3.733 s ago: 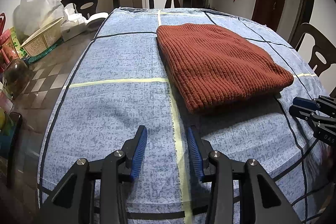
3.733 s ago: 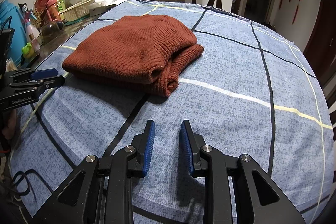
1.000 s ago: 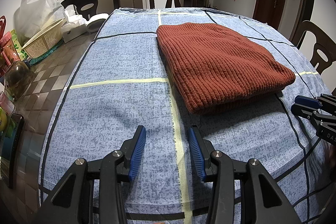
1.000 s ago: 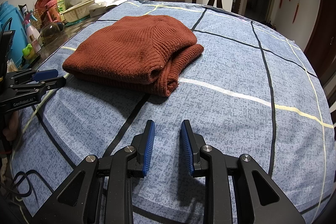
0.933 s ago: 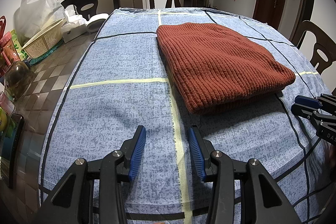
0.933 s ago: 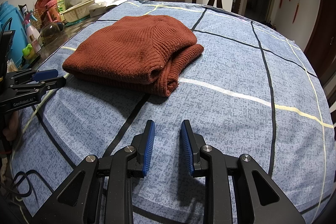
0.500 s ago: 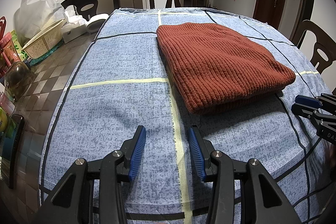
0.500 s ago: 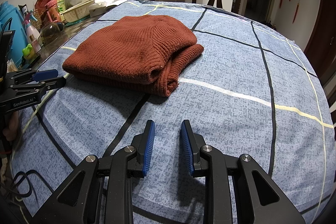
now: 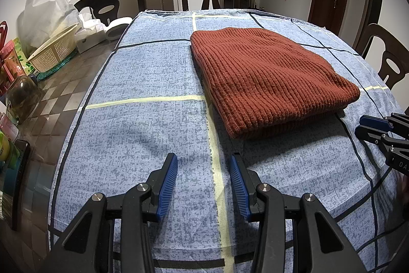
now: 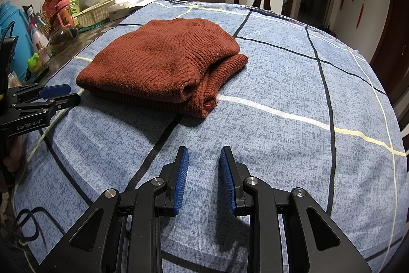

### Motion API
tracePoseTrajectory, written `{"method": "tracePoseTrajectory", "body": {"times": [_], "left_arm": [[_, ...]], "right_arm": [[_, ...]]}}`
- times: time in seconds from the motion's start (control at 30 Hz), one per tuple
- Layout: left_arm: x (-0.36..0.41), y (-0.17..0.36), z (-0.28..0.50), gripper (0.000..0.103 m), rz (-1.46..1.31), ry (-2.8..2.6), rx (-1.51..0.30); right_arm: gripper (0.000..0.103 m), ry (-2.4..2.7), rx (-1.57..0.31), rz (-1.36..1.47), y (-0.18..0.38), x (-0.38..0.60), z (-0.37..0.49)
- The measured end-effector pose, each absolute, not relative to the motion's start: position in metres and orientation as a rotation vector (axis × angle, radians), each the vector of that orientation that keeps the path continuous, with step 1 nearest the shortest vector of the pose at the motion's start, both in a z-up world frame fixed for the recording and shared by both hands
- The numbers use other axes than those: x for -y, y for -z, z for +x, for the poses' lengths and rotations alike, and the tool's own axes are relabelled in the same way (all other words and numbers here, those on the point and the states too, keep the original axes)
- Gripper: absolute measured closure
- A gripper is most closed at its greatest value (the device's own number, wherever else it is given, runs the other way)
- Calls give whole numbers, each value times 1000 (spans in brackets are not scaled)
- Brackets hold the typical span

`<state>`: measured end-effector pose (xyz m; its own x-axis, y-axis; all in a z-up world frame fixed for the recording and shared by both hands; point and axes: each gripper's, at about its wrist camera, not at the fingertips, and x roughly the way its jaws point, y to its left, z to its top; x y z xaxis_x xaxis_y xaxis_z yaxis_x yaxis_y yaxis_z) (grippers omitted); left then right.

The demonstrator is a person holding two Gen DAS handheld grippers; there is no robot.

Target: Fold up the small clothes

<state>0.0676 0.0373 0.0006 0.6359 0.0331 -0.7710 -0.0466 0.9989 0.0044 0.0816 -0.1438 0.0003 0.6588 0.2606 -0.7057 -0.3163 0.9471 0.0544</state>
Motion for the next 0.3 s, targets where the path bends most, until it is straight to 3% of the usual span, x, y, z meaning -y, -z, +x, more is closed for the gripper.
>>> {"method": "tracePoseTrajectory", "body": {"times": [0.3], "left_arm": [[-37, -1, 68, 58, -16, -46, -880]], "right_arm": [[76, -327, -787, -75, 0, 144, 82]]}}
